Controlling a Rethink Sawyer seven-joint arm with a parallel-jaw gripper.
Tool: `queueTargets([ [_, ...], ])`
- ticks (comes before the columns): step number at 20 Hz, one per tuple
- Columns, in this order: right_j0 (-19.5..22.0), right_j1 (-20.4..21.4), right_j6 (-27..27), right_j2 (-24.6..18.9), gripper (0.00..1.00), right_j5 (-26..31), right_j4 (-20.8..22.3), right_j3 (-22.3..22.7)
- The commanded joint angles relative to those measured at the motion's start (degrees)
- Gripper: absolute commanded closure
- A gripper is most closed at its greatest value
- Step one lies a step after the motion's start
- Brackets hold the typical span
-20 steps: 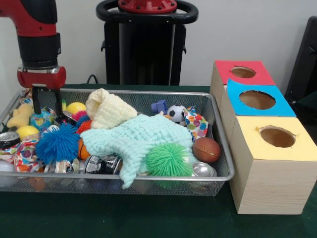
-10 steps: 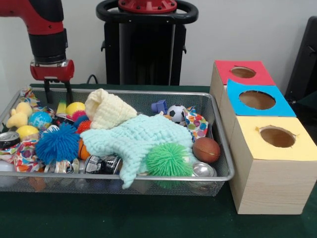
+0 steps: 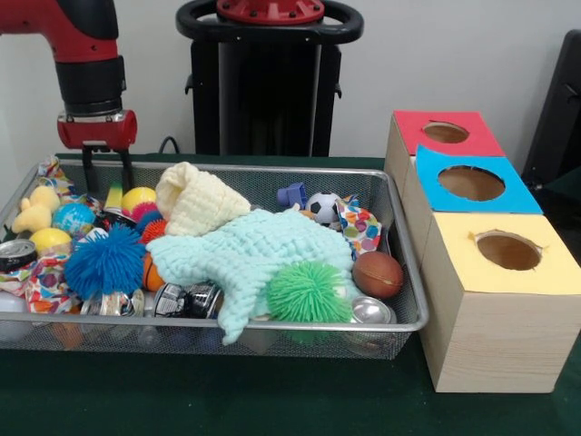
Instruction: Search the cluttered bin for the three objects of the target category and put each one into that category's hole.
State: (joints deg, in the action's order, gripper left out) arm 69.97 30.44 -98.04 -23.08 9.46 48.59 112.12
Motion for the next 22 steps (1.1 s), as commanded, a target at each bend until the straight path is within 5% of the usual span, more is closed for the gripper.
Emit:
queueTargets([
  [1, 1.55, -5.61, 6.17, 0.11, 0.00, 6.26, 5.45, 4.53],
  [6, -2.14, -2.51, 2.96, 1.96, 0.00, 4.71, 5.80, 5.33],
  [11, -2.99, -1.43, 4.04, 0.38, 0.00, 10.00, 2.15, 4.52],
  [22, -7.37, -1.79, 3.64, -5.06, 0.00, 19.20, -9.06, -9.83],
])
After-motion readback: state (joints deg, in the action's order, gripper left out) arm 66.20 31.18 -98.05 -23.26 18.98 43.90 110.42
